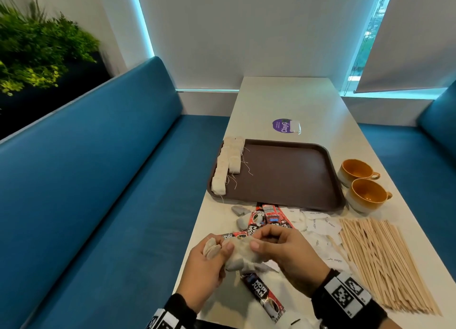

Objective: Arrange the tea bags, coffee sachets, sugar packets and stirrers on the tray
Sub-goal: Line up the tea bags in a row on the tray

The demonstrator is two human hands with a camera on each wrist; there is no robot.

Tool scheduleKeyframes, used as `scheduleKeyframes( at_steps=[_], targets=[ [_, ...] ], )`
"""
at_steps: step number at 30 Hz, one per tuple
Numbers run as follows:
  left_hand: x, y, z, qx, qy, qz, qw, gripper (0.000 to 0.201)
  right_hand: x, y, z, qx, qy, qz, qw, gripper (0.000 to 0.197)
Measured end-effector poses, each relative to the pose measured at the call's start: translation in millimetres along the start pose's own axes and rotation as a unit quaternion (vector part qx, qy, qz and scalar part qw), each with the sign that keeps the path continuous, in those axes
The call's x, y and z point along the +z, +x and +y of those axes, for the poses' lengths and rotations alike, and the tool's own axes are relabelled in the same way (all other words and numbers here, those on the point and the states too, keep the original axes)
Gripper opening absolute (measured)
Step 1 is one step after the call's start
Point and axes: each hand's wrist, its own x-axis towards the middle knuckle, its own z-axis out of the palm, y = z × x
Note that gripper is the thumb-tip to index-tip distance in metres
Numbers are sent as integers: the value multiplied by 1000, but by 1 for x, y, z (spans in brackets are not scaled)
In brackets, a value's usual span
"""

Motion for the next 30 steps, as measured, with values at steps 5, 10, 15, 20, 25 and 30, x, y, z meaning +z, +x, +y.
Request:
scheduleKeyframes(
  at_steps=[5,10,15,20,25,30],
  targets=[
    [8,-4,4,34,-42,13,998,14,19,6,14,22,36,57,997,19],
    [11,-8,4,37,-67,-8,997,21,28,5,23,40,56,83,994,16],
    [14,-11,0,26,-105,-43,993,23,29,5,25,-8,14,82,997,20],
    [11,-13,2,50,-99,-48,993,32,24,7,21,10,-16,22,1000,26],
    [8,-12,4,67,-103,-53,991,41,23,4,16,-8,-57,10,998,19],
    [7,-13,3,70,-100,-59,991,42,21,3,16,20,-28,-17,999,28]
  ],
)
